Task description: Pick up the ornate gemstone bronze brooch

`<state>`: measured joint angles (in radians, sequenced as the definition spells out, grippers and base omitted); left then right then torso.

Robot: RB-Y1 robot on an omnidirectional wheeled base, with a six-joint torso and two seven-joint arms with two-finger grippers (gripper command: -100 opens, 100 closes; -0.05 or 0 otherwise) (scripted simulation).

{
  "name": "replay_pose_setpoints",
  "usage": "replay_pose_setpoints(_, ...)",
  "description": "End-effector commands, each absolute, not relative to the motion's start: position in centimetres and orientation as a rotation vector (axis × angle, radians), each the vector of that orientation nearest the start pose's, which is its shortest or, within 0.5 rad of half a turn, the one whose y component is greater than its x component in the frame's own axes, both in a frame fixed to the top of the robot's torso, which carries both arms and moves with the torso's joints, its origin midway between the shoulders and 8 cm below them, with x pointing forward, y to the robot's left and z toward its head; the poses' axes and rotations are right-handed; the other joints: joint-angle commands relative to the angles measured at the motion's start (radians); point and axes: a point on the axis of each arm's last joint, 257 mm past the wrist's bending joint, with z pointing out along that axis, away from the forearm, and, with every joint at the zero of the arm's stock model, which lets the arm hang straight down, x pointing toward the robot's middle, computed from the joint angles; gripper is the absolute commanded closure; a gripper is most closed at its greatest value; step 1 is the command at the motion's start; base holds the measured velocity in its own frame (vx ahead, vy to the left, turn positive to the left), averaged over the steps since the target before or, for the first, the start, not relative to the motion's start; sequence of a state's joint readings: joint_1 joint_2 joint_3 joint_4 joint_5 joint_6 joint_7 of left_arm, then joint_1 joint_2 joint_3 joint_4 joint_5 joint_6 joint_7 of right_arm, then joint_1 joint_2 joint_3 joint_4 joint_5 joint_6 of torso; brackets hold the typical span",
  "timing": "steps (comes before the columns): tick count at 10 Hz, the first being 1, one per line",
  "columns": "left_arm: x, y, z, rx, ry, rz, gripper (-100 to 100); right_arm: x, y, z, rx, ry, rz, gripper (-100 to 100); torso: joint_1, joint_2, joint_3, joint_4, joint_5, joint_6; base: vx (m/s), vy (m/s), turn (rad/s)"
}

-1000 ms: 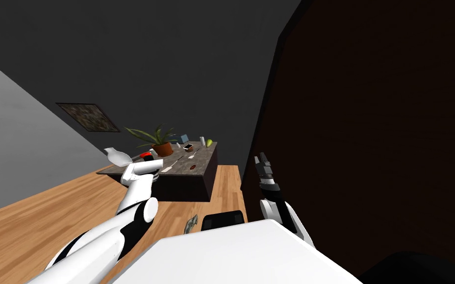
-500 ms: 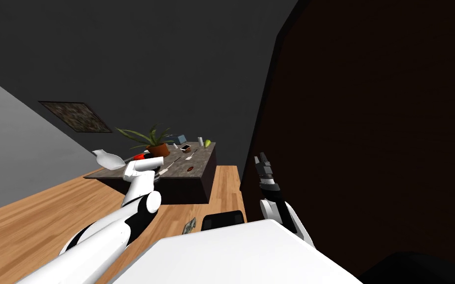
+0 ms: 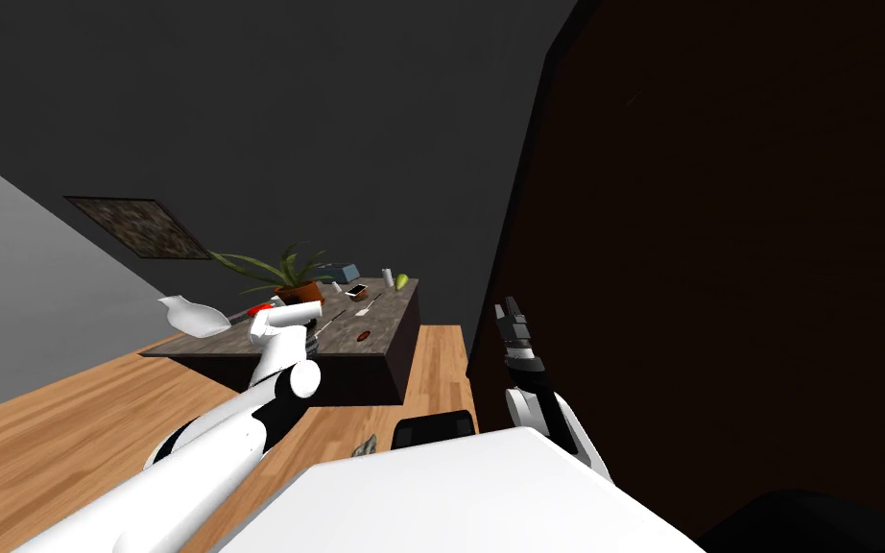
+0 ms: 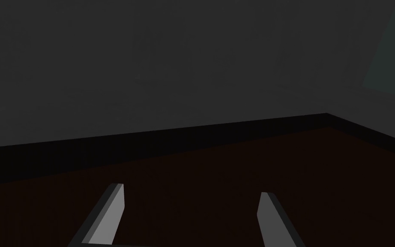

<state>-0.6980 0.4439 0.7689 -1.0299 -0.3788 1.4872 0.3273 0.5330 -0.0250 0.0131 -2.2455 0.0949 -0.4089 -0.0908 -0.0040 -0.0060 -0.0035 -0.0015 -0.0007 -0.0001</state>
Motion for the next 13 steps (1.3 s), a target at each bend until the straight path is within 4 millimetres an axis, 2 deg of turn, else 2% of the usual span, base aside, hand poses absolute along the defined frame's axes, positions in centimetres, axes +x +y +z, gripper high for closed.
replay_pose_setpoints(1, 42.1, 57.6, -28.6, -2.663, 0.753, 0.025, -100, 36.3, -27.2, -2.2, 0.749, 0.769, 1.285, 0, 0.0, 0.0, 0.0, 0.0, 0.0, 0.0, 0.076, -0.05, -0.06)
replay_pose_setpoints(4, 41.8, 54.4, -29.3, -2.791, 0.751, 0.063, -100, 36.3, -27.2, -2.2, 0.749, 0.769, 1.285, 0, -0.001, 0.0, 0.0, 0.0, 0.0, -0.001, 0.095, -0.059, -0.024)
replay_pose_setpoints(5, 41.3, 54.1, -29.4, -2.81, 0.753, 0.082, -100, 36.3, -27.2, -2.2, 0.749, 0.769, 1.285, 0, 0.0, 0.0, 0.0, 0.0, 0.0, 0.0, 0.074, -0.02, -0.04)
replay_pose_setpoints(6, 41.2, 52.6, -29.8, -2.862, 0.759, 0.099, -100, 36.3, -27.2, -2.2, 0.749, 0.769, 1.285, 0, 0.002, 0.001, 0.0, 0.0, 0.0, -0.001, 0.079, -0.019, -0.047)
replay_pose_setpoints(7, 40.9, 52.3, -29.8, -2.874, 0.76, 0.112, -100, 36.3, -27.2, -2.2, 0.749, 0.769, 1.285, 0, 0.002, 0.001, 0.001, 0.0, 0.0, 0.0, 0.067, -0.015, -0.039)
replay_pose_setpoints(8, 40.6, 50.7, -30.2, -2.928, 0.771, 0.142, -100, 36.3, -27.2, -2.2, 0.749, 0.769, 1.285, 0, 0.002, 0.002, 0.001, 0.0, 0.0, -0.001, 0.084, -0.006, -0.006)
replay_pose_setpoints(9, 40.5, 50.7, -30.2, -2.93, 0.771, 0.144, -100, 36.3, -27.2, -2.2, 0.749, 0.769, 1.285, 0, 0.003, 0.001, 0.001, 0.0, 0.001, -0.001, 0.071, -0.007, -0.011)
replay_pose_setpoints(10, 40.1, 49.2, -30.6, -2.977, 0.784, 0.175, -100, 36.3, -27.2, -2.2, 0.749, 0.769, 1.285, 0, 0.003, 0.002, 0.001, 0.0, 0.001, -0.001, 0.065, -0.014, -0.037)
replay_pose_setpoints(11, 40.1, 49.2, -30.6, -2.978, 0.784, 0.176, -100, 36.3, -27.2, -2.2, 0.749, 0.769, 1.285, 0, 0.003, 0.002, 0.001, 0.0, 0.001, -0.001, 0.045, -0.008, -0.022)
replay_pose_setpoints(13, 39.0, 46.8, -31.5, -3.049, 0.809, 0.24, -100, 36.3, -27.2, -2.2, 0.749, 0.769, 1.285, 0, 0.003, 0.003, 0.002, 0.001, 0.001, -0.001, 0.069, -0.006, -0.023)
